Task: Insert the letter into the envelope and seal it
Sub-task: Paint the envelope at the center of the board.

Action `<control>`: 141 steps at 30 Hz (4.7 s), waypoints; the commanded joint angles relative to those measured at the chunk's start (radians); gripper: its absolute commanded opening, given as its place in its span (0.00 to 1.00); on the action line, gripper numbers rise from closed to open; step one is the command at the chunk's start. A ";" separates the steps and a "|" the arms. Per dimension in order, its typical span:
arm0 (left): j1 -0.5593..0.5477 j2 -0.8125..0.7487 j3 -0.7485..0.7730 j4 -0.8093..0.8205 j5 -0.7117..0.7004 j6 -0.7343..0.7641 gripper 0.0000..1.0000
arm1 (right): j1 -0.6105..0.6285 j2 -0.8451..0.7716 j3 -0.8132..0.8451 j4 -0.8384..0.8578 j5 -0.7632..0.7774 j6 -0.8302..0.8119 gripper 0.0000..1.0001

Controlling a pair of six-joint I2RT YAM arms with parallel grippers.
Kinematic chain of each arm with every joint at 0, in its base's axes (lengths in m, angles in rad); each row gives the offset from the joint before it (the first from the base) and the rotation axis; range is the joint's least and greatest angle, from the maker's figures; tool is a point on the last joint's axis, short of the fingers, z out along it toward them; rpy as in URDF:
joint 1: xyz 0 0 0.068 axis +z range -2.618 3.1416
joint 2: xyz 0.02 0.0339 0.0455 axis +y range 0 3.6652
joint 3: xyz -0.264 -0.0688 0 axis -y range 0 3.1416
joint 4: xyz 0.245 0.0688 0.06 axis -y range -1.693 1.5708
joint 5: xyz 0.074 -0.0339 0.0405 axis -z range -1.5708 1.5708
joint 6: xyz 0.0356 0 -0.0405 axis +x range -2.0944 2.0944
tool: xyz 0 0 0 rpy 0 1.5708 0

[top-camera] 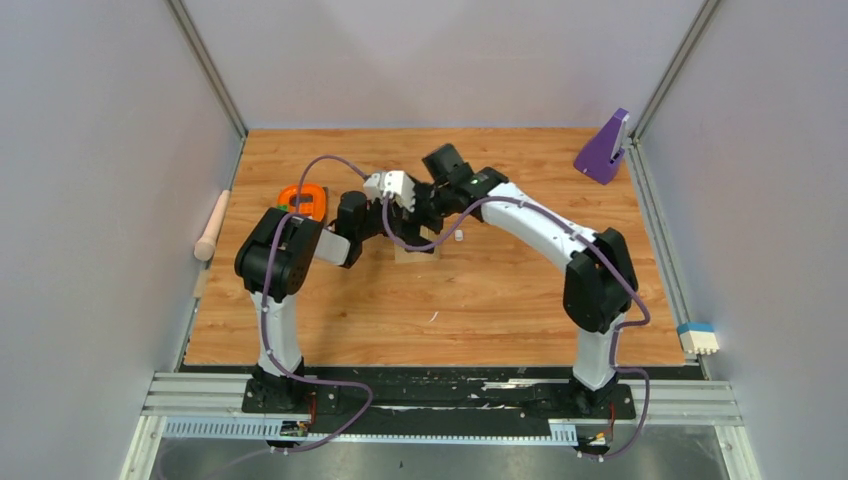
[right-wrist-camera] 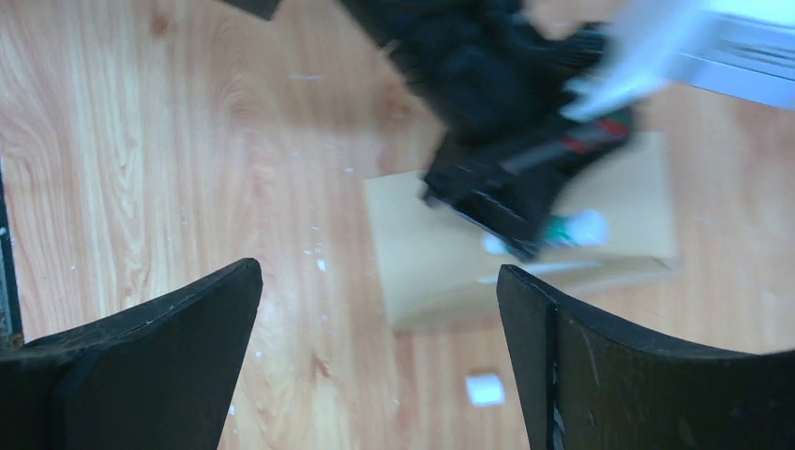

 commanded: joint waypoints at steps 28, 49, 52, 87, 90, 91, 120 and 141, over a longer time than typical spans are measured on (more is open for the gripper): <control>0.066 0.013 0.017 0.218 0.025 -0.138 0.00 | -0.146 0.136 -0.114 0.278 0.260 0.468 1.00; 0.012 0.108 0.017 0.353 -0.050 -0.135 0.00 | -0.123 0.172 -0.164 0.343 0.313 0.494 1.00; -0.001 0.110 0.025 0.347 -0.056 -0.130 0.00 | -0.117 0.180 -0.161 0.343 0.314 0.497 1.00; -0.017 0.061 -0.089 0.587 -0.070 -0.212 0.00 | -0.154 0.086 -0.243 0.359 0.310 0.469 0.60; -0.016 0.077 -0.096 0.573 -0.079 -0.180 0.00 | -0.155 0.074 -0.255 0.359 0.312 0.462 0.55; -0.015 0.083 -0.097 0.571 -0.085 -0.176 0.00 | -0.155 0.066 -0.259 0.359 0.313 0.461 0.54; -0.007 0.042 -0.131 0.512 -0.137 -0.096 0.00 | -0.158 -0.023 -0.342 0.316 0.309 0.429 0.00; -0.025 0.023 -0.137 0.394 -0.155 0.004 0.00 | -0.158 -0.068 -0.394 0.301 0.309 0.422 0.00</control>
